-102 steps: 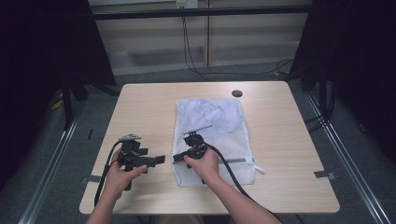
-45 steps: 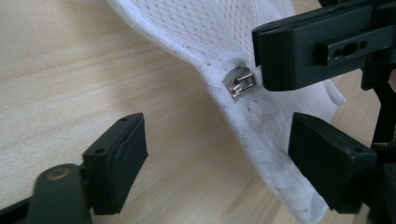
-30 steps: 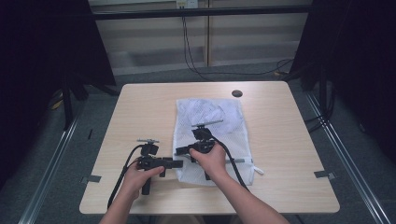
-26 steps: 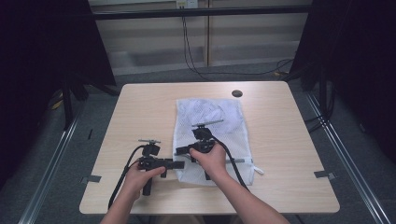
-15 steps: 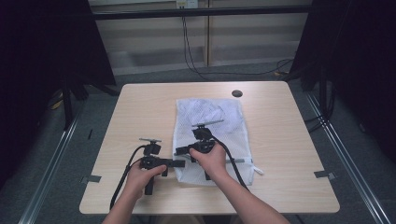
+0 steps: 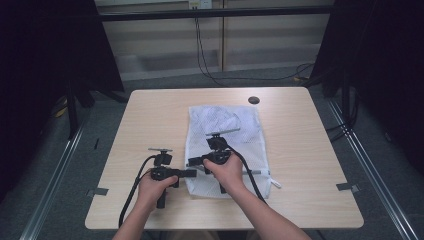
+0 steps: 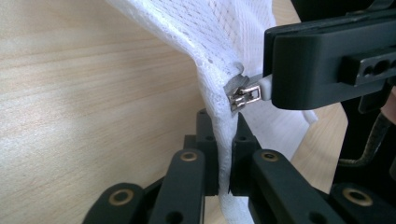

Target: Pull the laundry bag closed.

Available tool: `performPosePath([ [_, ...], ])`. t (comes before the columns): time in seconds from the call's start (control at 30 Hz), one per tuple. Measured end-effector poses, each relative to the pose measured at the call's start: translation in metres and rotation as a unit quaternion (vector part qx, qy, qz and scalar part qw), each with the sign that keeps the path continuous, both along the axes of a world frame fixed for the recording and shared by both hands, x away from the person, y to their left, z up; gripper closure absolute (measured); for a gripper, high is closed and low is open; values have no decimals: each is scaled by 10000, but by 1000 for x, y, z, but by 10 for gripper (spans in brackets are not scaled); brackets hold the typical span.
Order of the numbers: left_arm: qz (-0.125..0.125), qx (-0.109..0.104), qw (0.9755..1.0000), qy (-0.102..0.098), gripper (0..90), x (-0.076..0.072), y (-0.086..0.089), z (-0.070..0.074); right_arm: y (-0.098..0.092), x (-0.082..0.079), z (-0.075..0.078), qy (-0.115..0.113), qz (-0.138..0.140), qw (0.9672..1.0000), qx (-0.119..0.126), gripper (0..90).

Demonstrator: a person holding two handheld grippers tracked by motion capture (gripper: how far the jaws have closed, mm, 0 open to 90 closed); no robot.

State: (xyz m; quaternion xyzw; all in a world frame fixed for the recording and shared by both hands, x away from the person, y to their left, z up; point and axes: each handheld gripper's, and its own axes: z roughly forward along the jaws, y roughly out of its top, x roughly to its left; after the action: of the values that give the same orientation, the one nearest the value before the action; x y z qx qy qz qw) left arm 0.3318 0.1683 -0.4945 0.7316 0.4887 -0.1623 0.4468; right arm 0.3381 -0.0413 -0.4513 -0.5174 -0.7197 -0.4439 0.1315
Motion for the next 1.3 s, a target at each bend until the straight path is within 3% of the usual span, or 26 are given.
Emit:
performPosePath([
  [0.07, 16, 94, 9999, -65, 877, -1, 0, 1, -1, 0, 1, 26, -9, 10000, 25, 868],
  [0.2, 134, 157, 9998, 47, 883, -2, 0, 3, -1, 0, 0, 41, 26, 10000, 43, 869],
  [0.3, 155, 87, 9997, 188, 884, -2, 2, 6, -3, 0, 1, 24, 38, 10000, 18, 870],
  [0.43, 131, 177, 9996, 149, 885, -1, 4, 7, -7, 1, 0, 58, 33, 10000, 11, 870],
  [0.57, 161, 66, 9995, 266, 885, -2, 3, 8, -11, 1, -1, 79, 27, 9999, 72, 870],
  [1.3, 145, 61, 9996, 242, 885, -1, 4, 10, -20, -1, -2, 37, 59, 10000, 31, 870],
])
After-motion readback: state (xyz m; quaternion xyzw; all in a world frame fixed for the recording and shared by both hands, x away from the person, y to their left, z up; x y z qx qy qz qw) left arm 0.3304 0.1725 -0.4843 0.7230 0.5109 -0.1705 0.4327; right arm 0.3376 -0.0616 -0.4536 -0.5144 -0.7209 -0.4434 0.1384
